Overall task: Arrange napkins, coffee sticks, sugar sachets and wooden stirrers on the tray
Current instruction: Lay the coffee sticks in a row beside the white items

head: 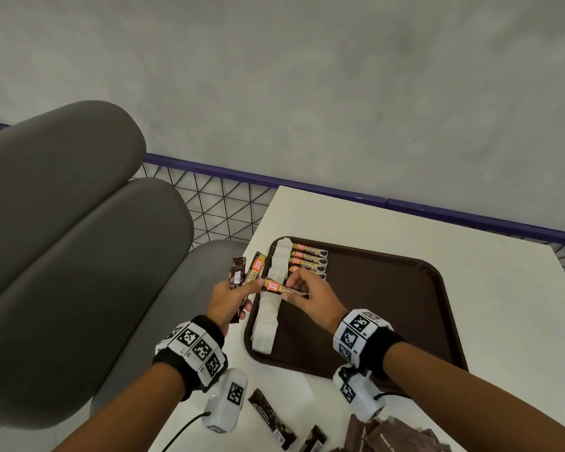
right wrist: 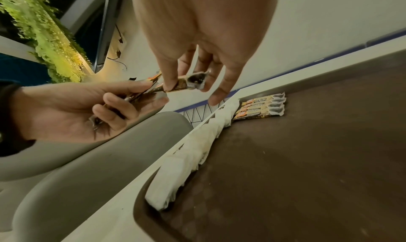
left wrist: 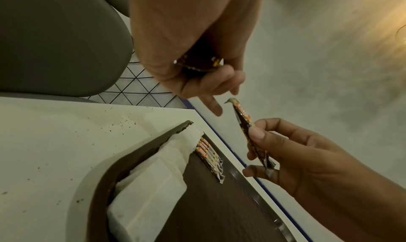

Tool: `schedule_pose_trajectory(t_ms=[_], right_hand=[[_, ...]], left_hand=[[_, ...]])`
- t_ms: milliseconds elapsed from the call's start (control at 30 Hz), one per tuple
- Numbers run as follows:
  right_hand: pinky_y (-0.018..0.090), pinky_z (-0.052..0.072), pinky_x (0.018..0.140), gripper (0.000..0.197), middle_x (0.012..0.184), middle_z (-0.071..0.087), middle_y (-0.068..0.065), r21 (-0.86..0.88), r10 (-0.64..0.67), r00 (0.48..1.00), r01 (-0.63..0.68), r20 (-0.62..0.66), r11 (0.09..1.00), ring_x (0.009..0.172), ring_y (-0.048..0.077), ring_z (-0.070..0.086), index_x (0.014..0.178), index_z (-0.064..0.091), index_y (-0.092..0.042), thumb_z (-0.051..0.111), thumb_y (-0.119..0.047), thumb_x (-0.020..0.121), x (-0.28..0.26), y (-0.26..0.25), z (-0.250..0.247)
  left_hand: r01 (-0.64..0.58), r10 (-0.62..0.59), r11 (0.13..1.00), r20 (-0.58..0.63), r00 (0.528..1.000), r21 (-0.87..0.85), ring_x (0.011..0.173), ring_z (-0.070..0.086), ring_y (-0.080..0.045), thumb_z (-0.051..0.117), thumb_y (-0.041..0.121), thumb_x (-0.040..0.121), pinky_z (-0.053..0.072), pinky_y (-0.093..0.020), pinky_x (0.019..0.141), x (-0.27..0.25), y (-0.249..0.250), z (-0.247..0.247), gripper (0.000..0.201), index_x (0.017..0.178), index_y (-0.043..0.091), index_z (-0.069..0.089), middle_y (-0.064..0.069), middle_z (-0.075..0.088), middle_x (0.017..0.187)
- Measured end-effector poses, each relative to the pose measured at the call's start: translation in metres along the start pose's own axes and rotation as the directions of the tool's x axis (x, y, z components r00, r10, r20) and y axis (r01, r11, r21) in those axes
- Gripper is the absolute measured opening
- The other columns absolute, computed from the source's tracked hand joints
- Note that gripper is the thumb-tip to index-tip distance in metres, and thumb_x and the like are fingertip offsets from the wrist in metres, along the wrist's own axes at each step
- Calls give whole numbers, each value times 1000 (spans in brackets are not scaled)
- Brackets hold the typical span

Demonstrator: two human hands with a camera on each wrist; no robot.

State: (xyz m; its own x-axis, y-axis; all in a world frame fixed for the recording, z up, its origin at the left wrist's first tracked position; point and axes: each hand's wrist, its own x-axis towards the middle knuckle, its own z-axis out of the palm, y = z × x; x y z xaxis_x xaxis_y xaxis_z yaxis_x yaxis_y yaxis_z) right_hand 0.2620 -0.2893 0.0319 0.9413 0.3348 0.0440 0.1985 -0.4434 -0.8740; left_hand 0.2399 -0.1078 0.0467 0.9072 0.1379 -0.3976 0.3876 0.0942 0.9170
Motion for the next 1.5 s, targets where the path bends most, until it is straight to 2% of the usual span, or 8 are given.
schedule_pose_trajectory(t_ms=[100,333,533,833,967,1067,1133,1500], right_hand=[[18,43,78,16,87,55,-8,71,24,1000,-24,5,997,82,10,51,91,54,-15,67,-14,82,-1,4,-2],[15,46,58,7,77,60,0,345,325,945,-310,14,886,67,9,52,92,58,-12,60,-17,88,-9,28,-13],[16,45,55,8,72,60,3,466,393,917,-317,-73,826,62,9,52,82,63,-10,58,-9,88,-5,34,-19],[28,41,82,9,85,63,6,153,539,782,-518,-314,841,89,21,57,82,67,-9,63,-15,85,9,72,-31],[39,45,95,23,97,67,10,63,645,696,-663,-316,746,109,29,54,62,57,-30,63,-30,84,14,80,-23],[38,39,101,16,108,63,10,-19,688,647,-733,-327,680,118,30,46,83,66,-24,56,-34,89,19,75,-22],[37,34,101,23,114,60,11,-81,686,638,-750,-350,656,121,30,42,97,67,-17,53,-35,91,22,70,-23],[38,31,102,29,119,60,10,-230,688,636,-770,-350,595,120,29,43,104,66,-18,50,-39,92,35,70,-18]], left_hand=[[-13,13,1000,26,1000,16,35,43,-5,72,12,79,31,-15,33,1,-1,3,18,93,5,62,8,56,50],[-34,33,999,-40,999,-39,35,41,-3,71,16,81,32,-16,34,9,-6,5,16,93,10,61,1,51,60],[-13,12,994,-8,1000,-109,41,47,-4,72,15,79,33,-17,36,15,-12,14,18,95,12,63,-5,59,72],[38,-44,993,-52,998,-116,49,47,-7,69,21,83,36,-18,41,20,-22,-3,15,94,14,62,-3,67,79],[53,-61,989,-55,997,-135,50,45,-8,68,21,84,35,-18,41,21,-24,-12,14,95,15,60,-2,62,76],[58,-67,986,-52,996,-154,51,44,-8,68,20,84,35,-17,39,21,-25,-17,16,97,14,59,-2,58,75],[65,-74,983,-49,996,-170,52,44,-9,68,20,84,35,-17,38,21,-27,-19,17,97,14,59,-2,57,75],[146,-147,965,11,989,-218,50,49,-8,60,30,89,34,-17,38,24,-28,-27,25,108,16,56,-4,62,83]])
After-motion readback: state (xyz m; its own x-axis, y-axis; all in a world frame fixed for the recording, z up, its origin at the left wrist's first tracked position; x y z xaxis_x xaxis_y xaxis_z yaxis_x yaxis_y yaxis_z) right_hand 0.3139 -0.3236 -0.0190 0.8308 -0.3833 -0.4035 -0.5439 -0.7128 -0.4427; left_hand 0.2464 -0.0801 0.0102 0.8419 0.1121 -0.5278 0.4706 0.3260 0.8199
